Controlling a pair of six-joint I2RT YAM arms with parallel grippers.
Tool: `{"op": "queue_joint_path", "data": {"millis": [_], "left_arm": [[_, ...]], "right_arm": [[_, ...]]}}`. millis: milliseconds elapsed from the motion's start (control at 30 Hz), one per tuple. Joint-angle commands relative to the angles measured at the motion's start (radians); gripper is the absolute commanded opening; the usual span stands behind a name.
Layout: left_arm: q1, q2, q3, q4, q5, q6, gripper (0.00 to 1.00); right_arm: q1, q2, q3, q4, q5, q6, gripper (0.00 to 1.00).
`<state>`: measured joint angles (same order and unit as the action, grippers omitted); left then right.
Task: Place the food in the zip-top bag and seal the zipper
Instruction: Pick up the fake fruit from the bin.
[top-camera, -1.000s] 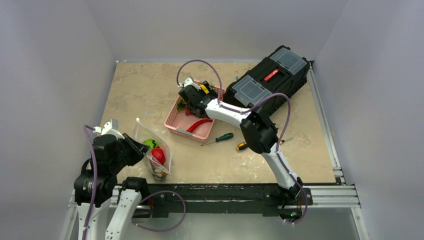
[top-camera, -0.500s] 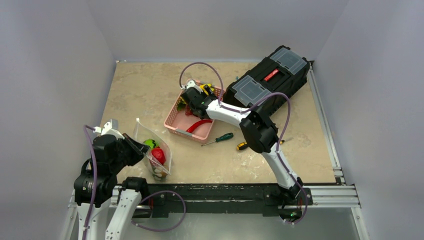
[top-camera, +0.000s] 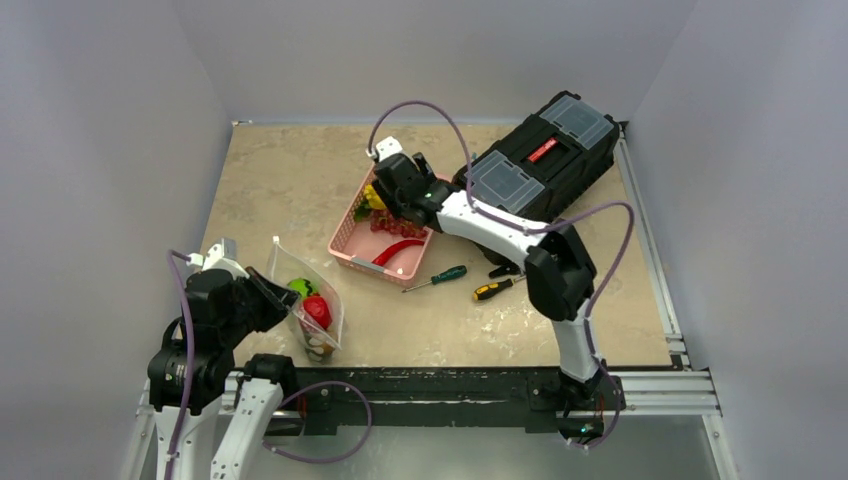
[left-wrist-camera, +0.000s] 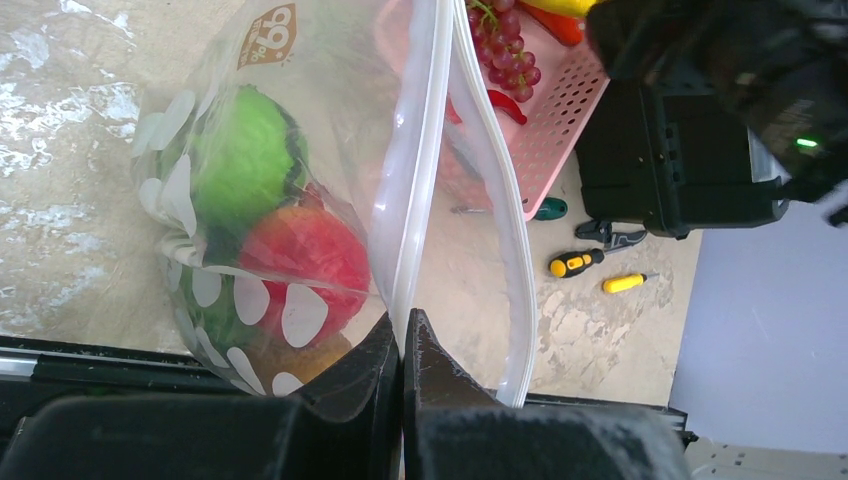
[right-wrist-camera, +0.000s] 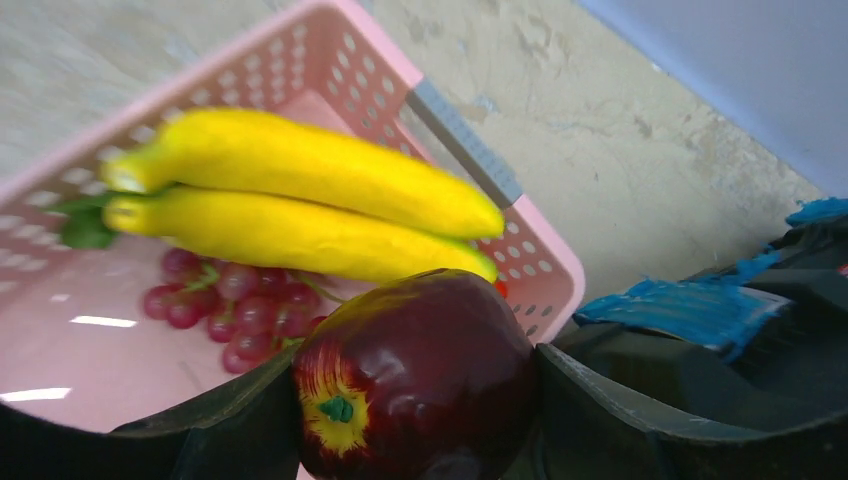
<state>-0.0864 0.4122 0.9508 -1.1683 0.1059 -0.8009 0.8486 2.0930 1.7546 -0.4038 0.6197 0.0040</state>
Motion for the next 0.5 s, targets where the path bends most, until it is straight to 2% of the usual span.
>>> {"op": "queue_joint_path", "data": {"millis": [0, 133, 233, 333, 467], "left_arm": [[-0.001, 0.008, 0.002, 0.043, 0.027, -0.003, 0.0], [-0.001, 0.022, 0.005, 0.051, 0.054, 0.0, 0.0], [-0.001, 0.029, 0.005, 0.056, 0.059, 0.0, 0.0], [-0.001, 0.031, 0.005, 0.057, 0.058, 0.004, 0.0], [-0.002, 0.03, 0.003, 0.058, 0.063, 0.004, 0.0]], "right_arm": [[0.001, -0.19, -0.032, 0.07, -0.193, 0.065, 0.01], [0.001, -0.29, -0.068, 0.106, -0.442, 0.14, 0.0], [0.003, -0.382, -0.146, 0.241, -0.802, 0.229, 0.0], [0.004, -0.47, -0.289, 0.526, -1.111, 0.381, 0.0], [0.028, -0.508, -0.423, 0.876, -1.334, 0.593, 0.0]]}}
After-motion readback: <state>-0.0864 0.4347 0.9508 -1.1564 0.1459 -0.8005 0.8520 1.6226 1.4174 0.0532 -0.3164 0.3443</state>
